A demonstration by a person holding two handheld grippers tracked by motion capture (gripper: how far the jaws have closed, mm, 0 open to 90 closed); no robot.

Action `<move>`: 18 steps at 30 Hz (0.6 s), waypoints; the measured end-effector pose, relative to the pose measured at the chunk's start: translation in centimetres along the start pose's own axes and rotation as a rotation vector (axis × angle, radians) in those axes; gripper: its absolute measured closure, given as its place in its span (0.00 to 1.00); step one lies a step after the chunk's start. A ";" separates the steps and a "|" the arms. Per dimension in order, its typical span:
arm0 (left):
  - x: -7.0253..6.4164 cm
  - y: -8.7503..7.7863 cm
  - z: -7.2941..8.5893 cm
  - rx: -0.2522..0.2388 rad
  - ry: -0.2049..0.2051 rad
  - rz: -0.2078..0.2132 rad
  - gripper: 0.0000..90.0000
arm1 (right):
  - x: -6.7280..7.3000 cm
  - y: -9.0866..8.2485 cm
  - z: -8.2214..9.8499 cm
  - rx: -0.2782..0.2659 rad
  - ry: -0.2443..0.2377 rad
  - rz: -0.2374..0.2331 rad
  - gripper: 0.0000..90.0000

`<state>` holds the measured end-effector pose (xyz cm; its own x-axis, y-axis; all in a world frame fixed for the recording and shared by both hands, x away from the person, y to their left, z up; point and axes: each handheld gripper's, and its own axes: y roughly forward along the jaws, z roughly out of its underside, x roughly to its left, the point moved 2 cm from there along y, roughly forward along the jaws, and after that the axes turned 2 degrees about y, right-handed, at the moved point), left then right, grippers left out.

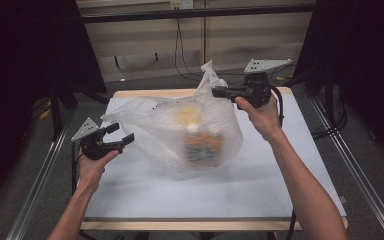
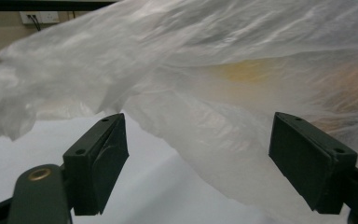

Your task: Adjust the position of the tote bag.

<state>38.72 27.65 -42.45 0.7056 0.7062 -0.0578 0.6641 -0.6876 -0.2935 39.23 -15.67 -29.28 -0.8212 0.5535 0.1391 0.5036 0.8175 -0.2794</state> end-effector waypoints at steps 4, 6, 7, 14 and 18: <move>0.3 0.7 -0.4 -0.012 -0.029 0.003 0.22 | -0.1 -0.7 -0.1 -0.010 0.005 0.012 1.00; 0.4 1.0 -0.9 -0.024 -0.025 0.010 0.22 | -0.1 -1.3 -0.3 -0.012 0.003 0.020 1.00; 0.4 1.2 -1.2 -0.028 -0.018 0.010 0.22 | 0.0 -1.5 -0.4 -0.016 0.002 0.019 1.00; 0.0 1.7 -4.2 -0.090 0.017 0.015 0.31 | 0.4 -2.9 -0.8 -0.032 -0.013 0.036 1.00; 0.2 1.6 -5.2 -0.111 0.028 0.028 0.44 | 0.3 -3.3 -0.7 -0.048 -0.011 0.040 1.00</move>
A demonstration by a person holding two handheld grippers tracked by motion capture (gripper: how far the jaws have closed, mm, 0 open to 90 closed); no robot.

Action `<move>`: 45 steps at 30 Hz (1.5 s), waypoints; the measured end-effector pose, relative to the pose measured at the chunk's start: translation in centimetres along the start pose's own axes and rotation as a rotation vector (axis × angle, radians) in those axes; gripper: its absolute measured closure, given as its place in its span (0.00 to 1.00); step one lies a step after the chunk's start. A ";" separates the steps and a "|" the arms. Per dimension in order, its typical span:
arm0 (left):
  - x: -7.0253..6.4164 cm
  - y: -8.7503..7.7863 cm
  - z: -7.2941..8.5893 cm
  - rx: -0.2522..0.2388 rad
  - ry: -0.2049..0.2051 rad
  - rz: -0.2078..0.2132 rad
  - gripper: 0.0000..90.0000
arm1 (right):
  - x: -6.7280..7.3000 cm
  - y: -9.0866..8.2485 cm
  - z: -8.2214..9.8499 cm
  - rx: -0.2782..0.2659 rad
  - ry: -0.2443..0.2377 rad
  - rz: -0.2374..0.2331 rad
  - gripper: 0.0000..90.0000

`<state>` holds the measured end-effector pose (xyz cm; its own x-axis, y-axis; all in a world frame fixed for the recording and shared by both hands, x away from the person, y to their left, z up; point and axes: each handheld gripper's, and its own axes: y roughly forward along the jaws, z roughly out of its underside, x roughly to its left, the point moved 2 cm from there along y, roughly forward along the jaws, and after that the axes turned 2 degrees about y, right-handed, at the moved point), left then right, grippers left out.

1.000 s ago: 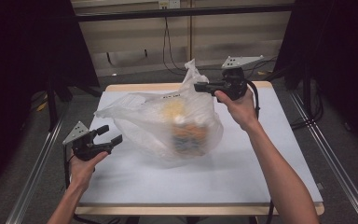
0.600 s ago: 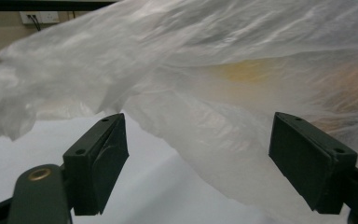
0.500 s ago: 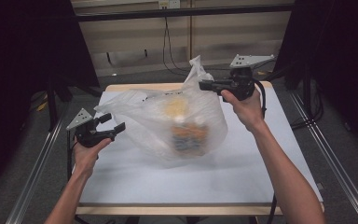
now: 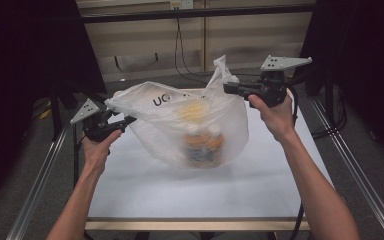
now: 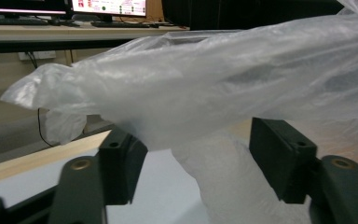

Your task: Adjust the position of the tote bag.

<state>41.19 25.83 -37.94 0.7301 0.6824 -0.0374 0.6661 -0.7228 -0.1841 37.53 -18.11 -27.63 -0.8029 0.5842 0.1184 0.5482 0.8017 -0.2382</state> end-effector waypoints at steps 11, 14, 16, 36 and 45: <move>-1.7 0.6 -2.4 0.024 0.032 0.107 1.00 | -0.1 -1.5 -0.4 -0.010 -0.016 0.042 1.00; -2.5 0.0 -3.1 -0.014 0.027 0.141 1.00 | -0.3 -2.1 -0.3 -0.017 -0.011 0.056 1.00; -3.2 -0.6 -3.9 -0.019 0.053 0.143 1.00 | -0.6 -2.6 -0.1 -0.023 -0.007 0.069 1.00; -7.3 -2.5 -3.2 0.004 0.142 0.229 1.00 | -1.1 -7.8 4.3 -0.118 0.048 0.132 1.00; -8.0 -2.0 -1.5 0.042 0.155 0.258 1.00 | 0.0 -8.0 5.3 -0.100 0.006 0.148 1.00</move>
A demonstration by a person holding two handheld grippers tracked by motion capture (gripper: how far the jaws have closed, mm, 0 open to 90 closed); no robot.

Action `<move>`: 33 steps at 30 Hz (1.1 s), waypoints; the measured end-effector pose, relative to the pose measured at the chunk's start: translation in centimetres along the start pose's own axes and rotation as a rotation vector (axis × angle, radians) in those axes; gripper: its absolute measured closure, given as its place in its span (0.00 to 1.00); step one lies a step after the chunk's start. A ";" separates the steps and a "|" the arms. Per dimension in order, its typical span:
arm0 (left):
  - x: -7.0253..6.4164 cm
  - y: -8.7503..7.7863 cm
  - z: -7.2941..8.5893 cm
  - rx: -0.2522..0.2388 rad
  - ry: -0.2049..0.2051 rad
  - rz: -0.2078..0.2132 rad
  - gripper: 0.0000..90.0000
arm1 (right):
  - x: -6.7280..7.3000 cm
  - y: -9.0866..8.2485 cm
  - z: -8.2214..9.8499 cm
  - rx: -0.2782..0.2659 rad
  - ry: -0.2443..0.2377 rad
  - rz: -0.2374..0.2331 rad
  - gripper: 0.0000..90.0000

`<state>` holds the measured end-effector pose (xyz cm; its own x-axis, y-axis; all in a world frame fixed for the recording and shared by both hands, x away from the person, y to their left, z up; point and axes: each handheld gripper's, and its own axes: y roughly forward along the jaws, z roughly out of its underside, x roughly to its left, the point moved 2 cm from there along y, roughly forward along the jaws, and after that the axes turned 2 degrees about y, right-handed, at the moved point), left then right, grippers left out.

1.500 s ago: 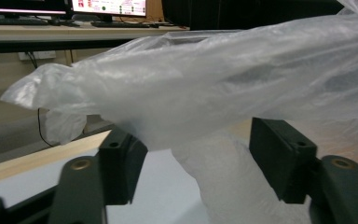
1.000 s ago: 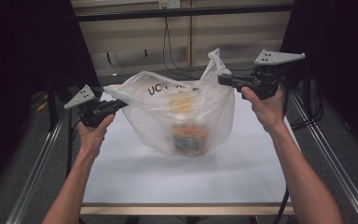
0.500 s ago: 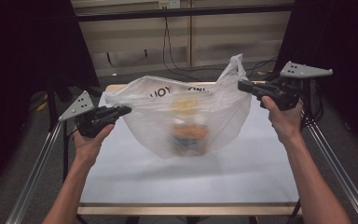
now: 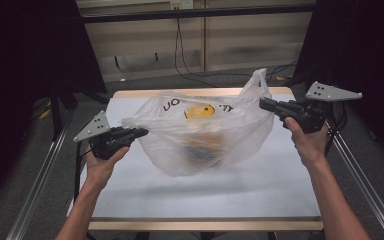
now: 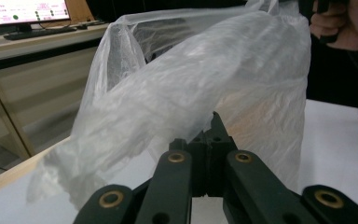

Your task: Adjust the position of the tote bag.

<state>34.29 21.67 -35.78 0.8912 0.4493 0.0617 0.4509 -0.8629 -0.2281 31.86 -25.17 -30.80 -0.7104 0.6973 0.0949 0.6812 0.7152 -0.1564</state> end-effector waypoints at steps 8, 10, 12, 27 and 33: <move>-0.7 1.6 1.0 0.068 0.027 0.030 1.00 | -0.8 0.9 1.6 0.036 0.023 0.012 1.00; -0.6 1.9 1.6 0.093 0.025 0.033 1.00 | -1.0 0.9 2.1 0.038 0.032 0.015 1.00; -0.5 2.1 2.2 0.117 0.020 0.026 1.00 | -1.3 0.9 2.8 0.045 0.040 0.014 1.00; -0.7 3.7 5.5 0.231 0.017 0.034 1.00 | -2.0 1.8 6.5 0.131 0.065 0.018 1.00; -0.7 4.5 6.6 0.275 0.019 0.036 1.00 | -2.1 2.5 7.3 0.153 0.071 0.022 1.00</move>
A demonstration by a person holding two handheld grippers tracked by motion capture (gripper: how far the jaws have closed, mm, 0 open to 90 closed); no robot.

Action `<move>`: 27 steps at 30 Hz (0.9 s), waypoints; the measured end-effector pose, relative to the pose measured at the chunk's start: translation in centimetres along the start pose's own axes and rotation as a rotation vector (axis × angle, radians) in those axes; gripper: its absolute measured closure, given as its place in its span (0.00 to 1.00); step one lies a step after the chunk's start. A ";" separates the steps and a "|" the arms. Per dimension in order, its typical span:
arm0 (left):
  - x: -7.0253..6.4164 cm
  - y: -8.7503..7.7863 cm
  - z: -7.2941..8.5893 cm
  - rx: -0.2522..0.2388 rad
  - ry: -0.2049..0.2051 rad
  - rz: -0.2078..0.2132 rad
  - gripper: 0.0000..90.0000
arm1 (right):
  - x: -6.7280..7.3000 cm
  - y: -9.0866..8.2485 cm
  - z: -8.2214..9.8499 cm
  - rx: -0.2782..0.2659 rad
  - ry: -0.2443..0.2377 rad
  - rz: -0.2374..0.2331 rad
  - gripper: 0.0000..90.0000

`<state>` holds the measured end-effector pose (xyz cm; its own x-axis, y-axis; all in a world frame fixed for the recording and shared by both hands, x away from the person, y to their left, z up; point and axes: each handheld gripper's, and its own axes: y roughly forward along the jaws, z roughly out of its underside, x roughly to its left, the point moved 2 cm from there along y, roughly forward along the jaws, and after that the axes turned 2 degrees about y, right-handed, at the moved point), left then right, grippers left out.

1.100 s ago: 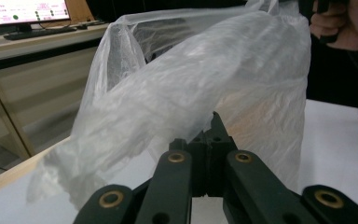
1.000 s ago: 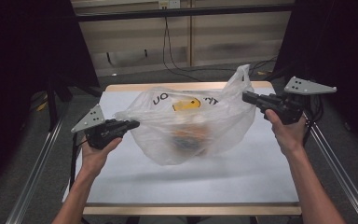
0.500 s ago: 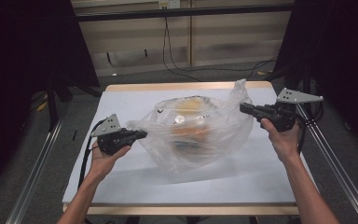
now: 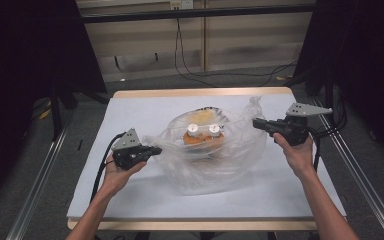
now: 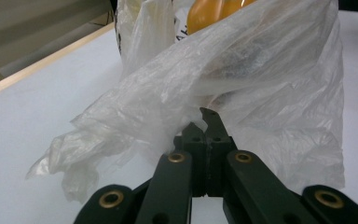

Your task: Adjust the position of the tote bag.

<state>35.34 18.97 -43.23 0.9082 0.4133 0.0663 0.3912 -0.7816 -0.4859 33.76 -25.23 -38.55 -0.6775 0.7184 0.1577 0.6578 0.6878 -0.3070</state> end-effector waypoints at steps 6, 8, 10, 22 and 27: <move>0.5 0.4 0.9 0.037 -0.008 0.011 1.00 | -0.4 0.3 0.9 0.037 0.005 0.009 1.00; 0.4 0.5 1.0 0.041 -0.006 0.022 1.00 | -0.6 0.5 1.4 0.051 0.011 0.009 1.00; 0.2 0.7 1.2 0.051 -0.007 0.026 1.00 | -0.6 0.5 1.8 0.066 0.015 0.012 1.00; 0.3 1.0 2.7 0.118 -0.006 0.031 1.00 | -1.1 1.1 3.4 0.140 0.020 0.027 1.00; 0.4 0.9 3.0 0.139 0.003 0.027 1.00 | -1.2 0.9 3.9 0.153 0.025 0.028 1.00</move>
<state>35.56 19.86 -46.26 0.9186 0.3915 0.0536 0.3422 -0.7203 -0.6034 33.84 -25.90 -42.66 -0.6501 0.7406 0.1696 0.6173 0.6450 -0.4505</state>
